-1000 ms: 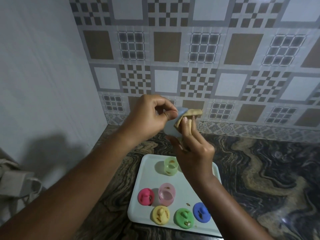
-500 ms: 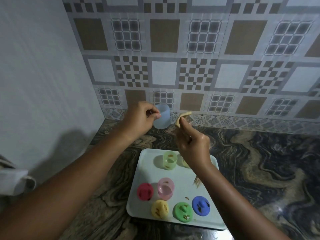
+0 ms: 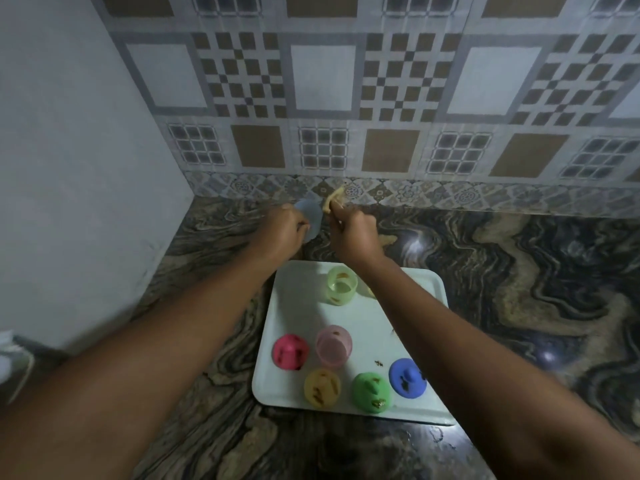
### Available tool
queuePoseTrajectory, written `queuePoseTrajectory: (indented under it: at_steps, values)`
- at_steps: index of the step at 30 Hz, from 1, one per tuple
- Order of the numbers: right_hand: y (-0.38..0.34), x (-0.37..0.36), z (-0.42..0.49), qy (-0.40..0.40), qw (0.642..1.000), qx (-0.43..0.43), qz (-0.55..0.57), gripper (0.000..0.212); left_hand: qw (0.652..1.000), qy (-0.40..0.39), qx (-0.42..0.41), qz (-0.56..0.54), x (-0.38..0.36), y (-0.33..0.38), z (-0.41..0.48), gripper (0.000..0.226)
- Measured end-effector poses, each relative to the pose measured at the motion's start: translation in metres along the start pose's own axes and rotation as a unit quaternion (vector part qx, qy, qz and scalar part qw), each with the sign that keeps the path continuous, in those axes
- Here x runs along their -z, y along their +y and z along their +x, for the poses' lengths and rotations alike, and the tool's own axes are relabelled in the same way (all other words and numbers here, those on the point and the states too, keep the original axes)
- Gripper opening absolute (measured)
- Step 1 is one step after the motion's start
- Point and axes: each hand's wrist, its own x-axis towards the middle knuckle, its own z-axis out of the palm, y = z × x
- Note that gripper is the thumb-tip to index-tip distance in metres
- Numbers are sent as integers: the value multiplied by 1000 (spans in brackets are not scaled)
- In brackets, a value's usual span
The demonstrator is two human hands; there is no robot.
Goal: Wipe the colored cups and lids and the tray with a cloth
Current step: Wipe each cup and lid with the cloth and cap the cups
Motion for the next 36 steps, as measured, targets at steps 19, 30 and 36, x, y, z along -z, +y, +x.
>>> queuePoseTrajectory:
  at_steps: [19, 30, 36]
  values:
    - [24, -31, -4, 23, 996, -63, 53, 31, 993, -112, 28, 3, -63, -36, 2, 33]
    - [16, 46, -53, 27, 983, -109, 147, 42, 990, 48, -51, -125, -10, 44, -33, 35]
    - [25, 102, -139, 45, 978, -156, 134, 36, 982, -72, -59, -162, -29, 102, -88, 30]
